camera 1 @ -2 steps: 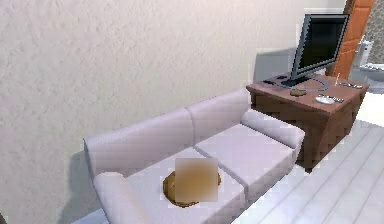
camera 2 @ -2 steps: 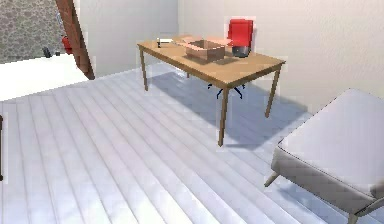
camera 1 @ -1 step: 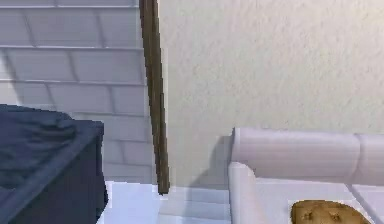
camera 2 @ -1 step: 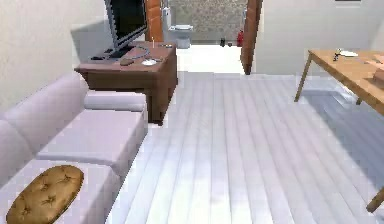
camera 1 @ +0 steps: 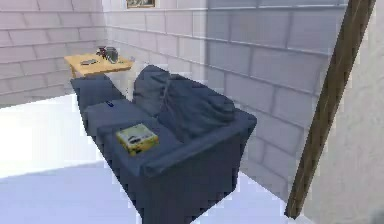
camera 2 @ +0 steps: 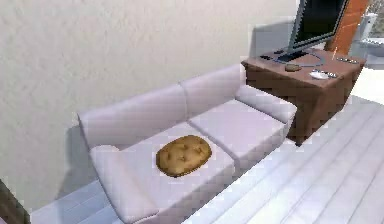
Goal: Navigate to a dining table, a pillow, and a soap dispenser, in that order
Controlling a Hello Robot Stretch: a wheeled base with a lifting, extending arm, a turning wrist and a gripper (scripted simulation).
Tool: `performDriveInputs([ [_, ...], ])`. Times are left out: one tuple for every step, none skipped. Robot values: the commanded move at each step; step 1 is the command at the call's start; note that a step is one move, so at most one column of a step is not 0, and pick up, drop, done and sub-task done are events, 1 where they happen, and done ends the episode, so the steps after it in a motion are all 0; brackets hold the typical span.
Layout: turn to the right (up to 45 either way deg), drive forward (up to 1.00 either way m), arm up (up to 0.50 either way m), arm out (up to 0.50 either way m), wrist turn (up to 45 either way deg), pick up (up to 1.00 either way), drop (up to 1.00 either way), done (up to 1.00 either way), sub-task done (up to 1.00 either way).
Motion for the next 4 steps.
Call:
performDriveInputs([
  [-42.0, 0.00, 0.00, 0.00, 0.0, 0.00, 0.00, 0.00, 0.00],
  [0.0, 1.00, 0.00, 0.00, 0.0, 0.00, 0.00, 0.00, 0.00],
  [0.0, 1.00, 0.00, 0.00, 0.0, 0.00, 0.00, 0.00, 0.00],
  [-3.0, 0.00, 0.00, 0.00, 0.0, 0.00, 0.00, 0.00, 0.00],
])
